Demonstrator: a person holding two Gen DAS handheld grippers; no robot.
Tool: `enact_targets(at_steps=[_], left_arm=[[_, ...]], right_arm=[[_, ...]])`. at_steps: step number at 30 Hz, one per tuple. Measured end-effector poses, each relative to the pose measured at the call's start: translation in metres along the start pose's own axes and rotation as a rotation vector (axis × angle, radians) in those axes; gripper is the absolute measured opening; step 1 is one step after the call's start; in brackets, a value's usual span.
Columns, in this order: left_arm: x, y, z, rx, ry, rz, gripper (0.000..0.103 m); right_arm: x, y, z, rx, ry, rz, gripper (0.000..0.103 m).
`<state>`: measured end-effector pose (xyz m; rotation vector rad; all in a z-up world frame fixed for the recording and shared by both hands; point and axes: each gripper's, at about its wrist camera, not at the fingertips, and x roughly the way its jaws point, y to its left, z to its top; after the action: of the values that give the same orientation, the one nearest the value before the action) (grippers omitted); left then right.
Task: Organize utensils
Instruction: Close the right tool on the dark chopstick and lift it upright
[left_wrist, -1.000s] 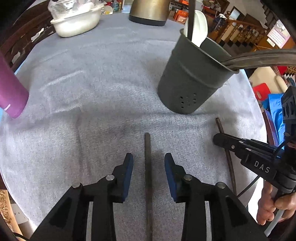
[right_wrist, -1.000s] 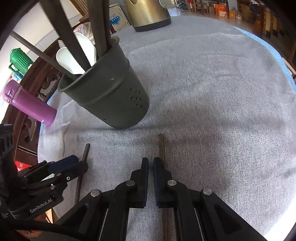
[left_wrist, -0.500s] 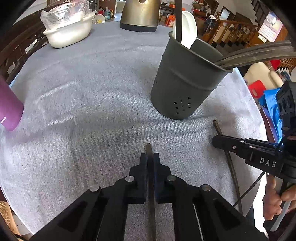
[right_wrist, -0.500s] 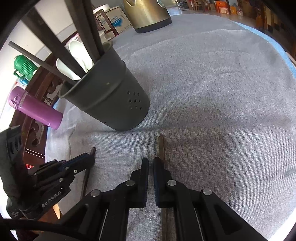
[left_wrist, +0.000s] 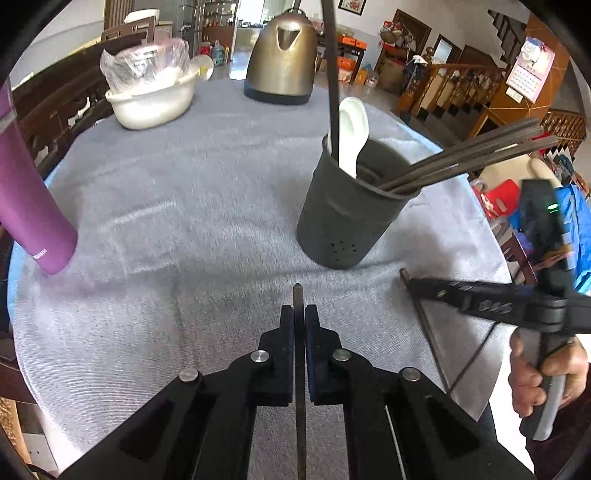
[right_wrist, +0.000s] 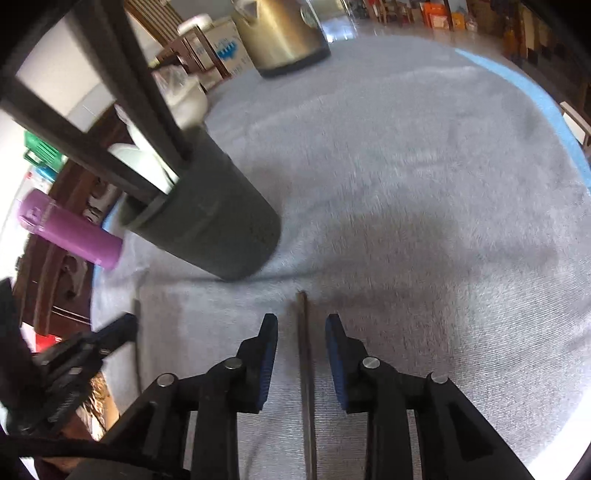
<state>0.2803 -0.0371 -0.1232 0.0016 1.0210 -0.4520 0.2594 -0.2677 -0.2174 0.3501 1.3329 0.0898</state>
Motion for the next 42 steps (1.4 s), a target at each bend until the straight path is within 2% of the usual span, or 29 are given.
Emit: enact_targets(at_steps=[5, 6, 7, 8, 9, 16, 20, 24, 25, 26, 27, 28, 29, 32, 35, 36, 37, 38, 40, 42], left_arm=[[-0.012, -0.008, 0.004, 0.007, -0.031, 0.005, 0.006], [-0.011, -0.008, 0.007, 0.007, -0.035, 0.007, 0.006], [-0.012, -0.009, 0.007, 0.006, -0.040, 0.009, 0.006], [-0.015, -0.009, 0.008, 0.005, -0.049, 0.011, 0.006], [-0.018, -0.009, 0.009, 0.005, -0.055, 0.011, 0.006], [-0.027, -0.013, 0.013, 0.023, -0.090, 0.013, 0.006], [-0.014, -0.005, 0.009, 0.008, -0.012, 0.013, 0.006], [0.015, 0.000, 0.001, -0.032, 0.112, 0.026, 0.009], [0.020, 0.000, -0.001, -0.032, 0.125, 0.025, 0.014], [0.025, -0.002, -0.003, -0.028, 0.139, 0.026, 0.027], [0.029, -0.005, -0.005, -0.020, 0.155, 0.043, 0.034], [0.034, -0.008, -0.006, -0.009, 0.168, 0.060, 0.040], [0.039, -0.012, -0.007, 0.006, 0.179, 0.063, 0.040], [0.052, -0.017, -0.008, 0.011, 0.209, 0.075, 0.040], [0.056, -0.025, -0.007, 0.059, 0.180, 0.095, 0.039], [0.057, -0.024, -0.007, 0.058, 0.173, 0.100, 0.036], [0.057, -0.023, -0.006, 0.052, 0.167, 0.104, 0.019], [0.058, -0.020, -0.005, 0.041, 0.171, 0.093, 0.007], [0.057, -0.014, -0.006, 0.015, 0.170, 0.075, 0.006], [0.053, -0.012, -0.008, 0.019, 0.151, 0.098, 0.006]], right_arm=[[0.006, 0.018, 0.000, -0.093, 0.007, -0.092, 0.029], [0.007, 0.021, 0.000, -0.110, 0.008, -0.109, 0.026], [0.007, 0.025, -0.001, -0.136, 0.006, -0.146, 0.014], [0.007, 0.026, -0.001, -0.148, 0.003, -0.167, 0.008], [0.007, 0.027, -0.001, -0.154, 0.000, -0.174, 0.008], [-0.014, 0.013, -0.006, -0.096, -0.040, -0.072, 0.006], [-0.037, 0.011, -0.007, -0.094, -0.080, -0.029, 0.006], [-0.039, 0.014, -0.011, -0.092, -0.080, -0.029, 0.006], [-0.031, 0.019, -0.008, -0.087, -0.073, -0.029, 0.006], [-0.029, 0.019, -0.010, -0.085, -0.067, -0.028, 0.006], [-0.025, 0.023, -0.013, -0.084, -0.064, -0.028, 0.006], [-0.021, 0.023, -0.013, -0.085, -0.061, -0.028, 0.006], [-0.021, 0.023, -0.014, -0.084, -0.059, -0.027, 0.006], [-0.014, 0.024, -0.010, -0.084, -0.057, -0.024, 0.006], [-0.014, 0.028, -0.011, -0.090, -0.055, -0.020, 0.006], [-0.013, 0.029, -0.011, -0.091, -0.055, -0.019, 0.006], [-0.014, 0.030, -0.012, -0.093, -0.056, -0.017, 0.006], [-0.014, 0.031, -0.012, -0.095, -0.058, -0.015, 0.006], [-0.016, 0.032, -0.012, -0.097, -0.065, -0.009, 0.006], [-0.020, 0.035, -0.013, -0.105, -0.079, -0.001, 0.006]])
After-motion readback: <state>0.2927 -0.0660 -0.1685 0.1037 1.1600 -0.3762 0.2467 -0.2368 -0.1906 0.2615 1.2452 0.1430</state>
